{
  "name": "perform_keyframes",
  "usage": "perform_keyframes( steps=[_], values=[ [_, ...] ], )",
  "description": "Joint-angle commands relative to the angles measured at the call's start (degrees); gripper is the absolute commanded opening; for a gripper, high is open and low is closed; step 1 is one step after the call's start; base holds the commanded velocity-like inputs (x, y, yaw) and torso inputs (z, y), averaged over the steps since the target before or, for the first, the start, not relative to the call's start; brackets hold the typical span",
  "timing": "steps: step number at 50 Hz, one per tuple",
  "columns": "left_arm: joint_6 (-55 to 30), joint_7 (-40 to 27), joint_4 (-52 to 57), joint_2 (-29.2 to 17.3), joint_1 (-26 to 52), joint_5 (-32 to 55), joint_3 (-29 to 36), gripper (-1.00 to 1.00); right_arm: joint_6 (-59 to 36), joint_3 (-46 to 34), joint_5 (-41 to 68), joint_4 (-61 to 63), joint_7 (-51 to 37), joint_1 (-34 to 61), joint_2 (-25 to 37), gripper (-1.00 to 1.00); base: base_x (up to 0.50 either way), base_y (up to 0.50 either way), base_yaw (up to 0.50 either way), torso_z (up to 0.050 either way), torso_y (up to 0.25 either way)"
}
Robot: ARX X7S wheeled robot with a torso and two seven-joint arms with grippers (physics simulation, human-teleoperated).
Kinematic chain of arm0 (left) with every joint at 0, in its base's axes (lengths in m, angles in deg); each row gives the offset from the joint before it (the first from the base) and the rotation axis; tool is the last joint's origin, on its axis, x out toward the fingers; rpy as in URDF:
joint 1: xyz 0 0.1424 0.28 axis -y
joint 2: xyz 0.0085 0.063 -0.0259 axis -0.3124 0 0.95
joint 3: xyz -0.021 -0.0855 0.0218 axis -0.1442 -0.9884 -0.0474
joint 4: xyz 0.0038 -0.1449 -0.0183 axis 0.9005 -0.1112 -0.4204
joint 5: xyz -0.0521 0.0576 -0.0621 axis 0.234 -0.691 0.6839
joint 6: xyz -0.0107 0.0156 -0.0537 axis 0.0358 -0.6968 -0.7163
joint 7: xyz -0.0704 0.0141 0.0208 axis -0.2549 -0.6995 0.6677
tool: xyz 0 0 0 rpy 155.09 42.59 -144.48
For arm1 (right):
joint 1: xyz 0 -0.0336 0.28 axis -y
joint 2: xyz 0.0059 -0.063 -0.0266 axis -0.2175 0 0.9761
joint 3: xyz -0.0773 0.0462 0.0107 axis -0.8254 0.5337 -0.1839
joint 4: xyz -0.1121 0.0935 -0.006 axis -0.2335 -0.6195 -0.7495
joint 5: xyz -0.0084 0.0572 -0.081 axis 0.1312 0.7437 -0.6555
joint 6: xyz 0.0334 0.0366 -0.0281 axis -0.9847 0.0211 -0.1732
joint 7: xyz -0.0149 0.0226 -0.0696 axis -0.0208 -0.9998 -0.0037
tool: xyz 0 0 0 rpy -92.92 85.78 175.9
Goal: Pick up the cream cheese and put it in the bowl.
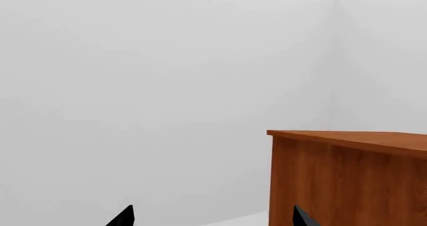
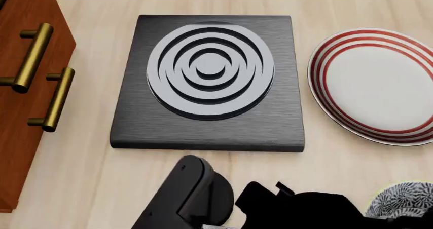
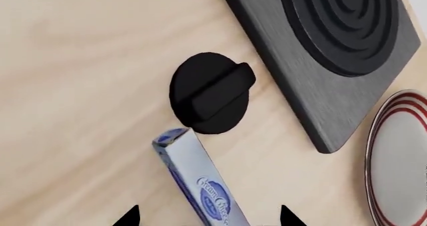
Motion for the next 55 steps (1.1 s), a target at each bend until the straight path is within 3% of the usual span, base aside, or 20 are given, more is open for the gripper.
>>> perform_keyframes(
  steps=[1,33,55],
  values=[
    [-0.06,0.01,0.09,-0.04,-0.08,-0.41,0.17,1.0,-2.17,-3.0,-2.42,-1.5,0.93,-1.09,-1.66,1.0,0.0,0.0,0.0,0.0,0.0],
    [-0.68,0.29,0.21,-0.46,0.13,-1.99,1.53,1.0,-4.19,-7.39,-3.16,-3.97,1.18,0.22,-3.23,1.0,0.0,0.0,0.0,0.0,0.0],
    [-1.09,-0.16,0.39,-0.3,0.27,-2.39,1.49,1.0,-7.91,-7.93,-7.85,-7.33,6.77,0.89,-3.04,1.0,0.0,0.0,0.0,0.0,0.0]
  ],
)
